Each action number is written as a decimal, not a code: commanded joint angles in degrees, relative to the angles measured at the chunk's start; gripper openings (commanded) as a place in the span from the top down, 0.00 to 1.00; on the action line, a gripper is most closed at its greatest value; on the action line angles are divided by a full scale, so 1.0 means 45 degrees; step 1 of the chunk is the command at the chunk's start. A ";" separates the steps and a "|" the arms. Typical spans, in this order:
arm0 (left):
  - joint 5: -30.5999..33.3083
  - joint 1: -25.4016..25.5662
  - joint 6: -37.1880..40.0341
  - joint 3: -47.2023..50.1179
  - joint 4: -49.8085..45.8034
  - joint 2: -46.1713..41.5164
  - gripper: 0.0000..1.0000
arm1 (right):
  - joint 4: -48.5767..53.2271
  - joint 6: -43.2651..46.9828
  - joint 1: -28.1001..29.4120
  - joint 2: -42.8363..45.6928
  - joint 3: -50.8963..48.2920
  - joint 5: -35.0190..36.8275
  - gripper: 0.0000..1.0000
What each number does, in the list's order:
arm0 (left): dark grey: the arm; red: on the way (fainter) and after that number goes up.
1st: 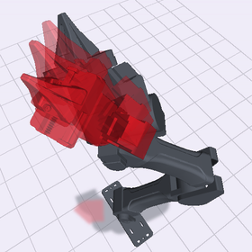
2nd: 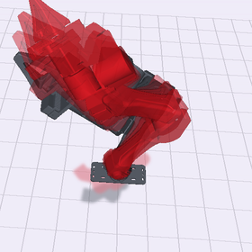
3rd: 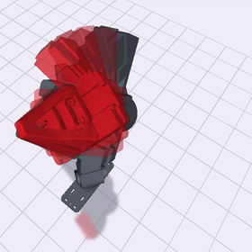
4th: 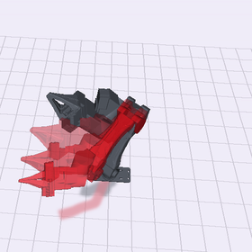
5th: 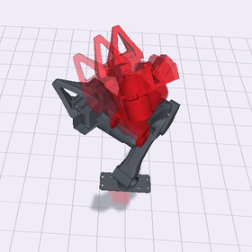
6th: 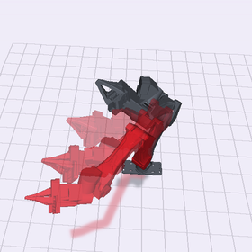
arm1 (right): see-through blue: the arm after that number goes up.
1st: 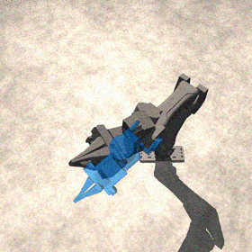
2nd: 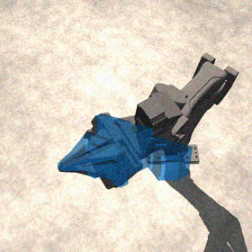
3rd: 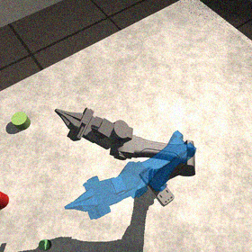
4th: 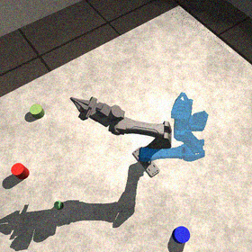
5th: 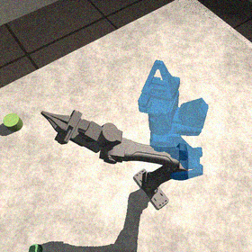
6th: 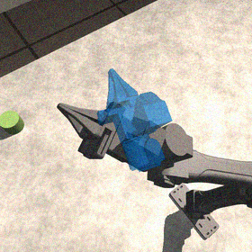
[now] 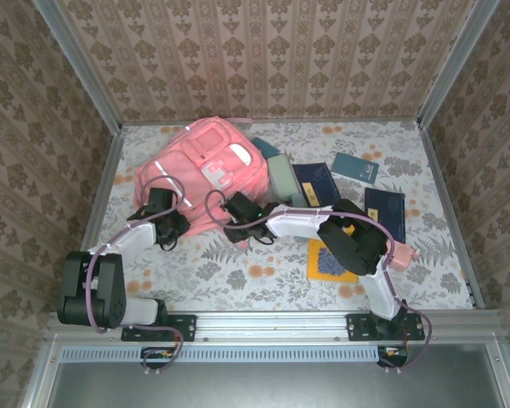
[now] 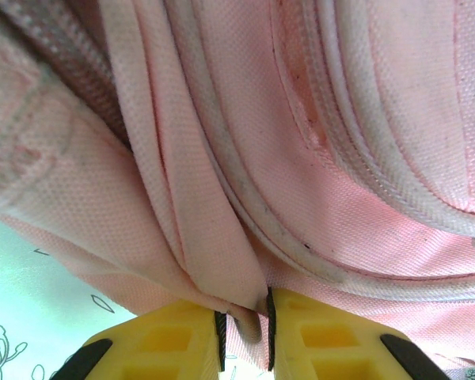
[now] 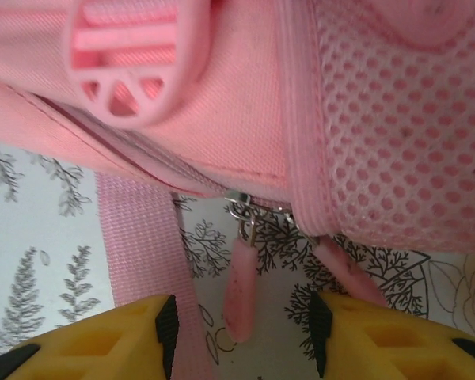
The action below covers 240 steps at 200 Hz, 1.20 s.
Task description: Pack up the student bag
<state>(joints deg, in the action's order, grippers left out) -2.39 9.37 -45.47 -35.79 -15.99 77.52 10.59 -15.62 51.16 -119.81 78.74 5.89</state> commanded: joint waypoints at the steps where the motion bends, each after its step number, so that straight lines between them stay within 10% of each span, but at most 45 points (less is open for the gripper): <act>1: -0.0247 0.0185 -0.0068 0.0024 -0.0353 0.0001 0.79 | 0.0531 -0.0316 0.0037 -0.0427 0.0349 0.0059 0.50; 35: -0.0279 0.0211 -0.0102 0.0063 -0.0332 -0.0020 0.79 | 0.0335 -0.0511 0.0070 -0.0523 0.0446 -0.0039 0.57; 84: -0.0466 0.0262 -0.0280 0.0139 -0.0188 -0.0087 0.82 | 0.0303 -0.0350 0.0279 -0.0496 0.0671 -0.0044 1.00; 133: -0.0873 0.0523 -0.1035 0.0355 0.0453 -0.0136 1.00 | 0.0320 -0.0250 0.1078 -0.0343 0.1240 -0.0554 1.00; 240: -0.0680 0.1357 -0.1524 -0.0015 0.0461 -0.0381 0.88 | 0.1121 -0.0579 0.1994 -0.1531 0.3550 -0.1987 0.91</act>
<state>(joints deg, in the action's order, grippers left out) -1.30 13.54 -52.80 -35.22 -14.61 77.08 15.38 -18.00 57.34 -126.02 92.31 4.03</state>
